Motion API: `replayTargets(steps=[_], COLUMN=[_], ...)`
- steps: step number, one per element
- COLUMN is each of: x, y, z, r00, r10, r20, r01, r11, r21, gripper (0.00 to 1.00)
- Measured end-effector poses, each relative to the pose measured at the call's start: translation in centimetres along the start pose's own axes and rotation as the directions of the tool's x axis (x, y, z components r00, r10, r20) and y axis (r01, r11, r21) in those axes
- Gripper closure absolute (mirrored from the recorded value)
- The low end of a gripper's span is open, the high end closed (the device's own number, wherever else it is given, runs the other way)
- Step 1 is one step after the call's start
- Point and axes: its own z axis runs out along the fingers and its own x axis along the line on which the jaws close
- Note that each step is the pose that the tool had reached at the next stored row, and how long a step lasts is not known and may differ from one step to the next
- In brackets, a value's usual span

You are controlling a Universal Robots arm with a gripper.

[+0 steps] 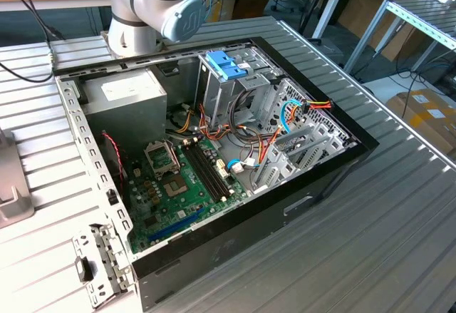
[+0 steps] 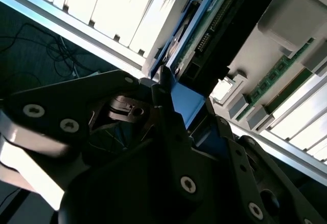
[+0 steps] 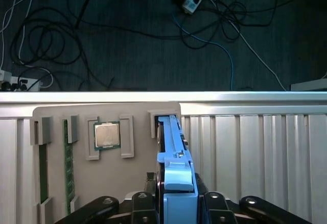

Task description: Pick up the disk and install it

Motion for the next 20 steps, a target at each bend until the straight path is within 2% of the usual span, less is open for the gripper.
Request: replayTargets(steps=[10,17,20], x=[0.8,1.16,1.22], y=[-2.03,-2.87,-2.9], z=[0.09,0.19,0.2], r00=[1.0,1.0,1.0], r10=[0.001,0.001,0.001], r20=[-0.0005,-0.0005,-0.0006], r01=[-0.001,-0.001,-0.001], r11=[0.9999,0.9999,0.9999], r21=[-0.0113,-0.0127,-0.013], gripper=[0.63,0.63,0.63])
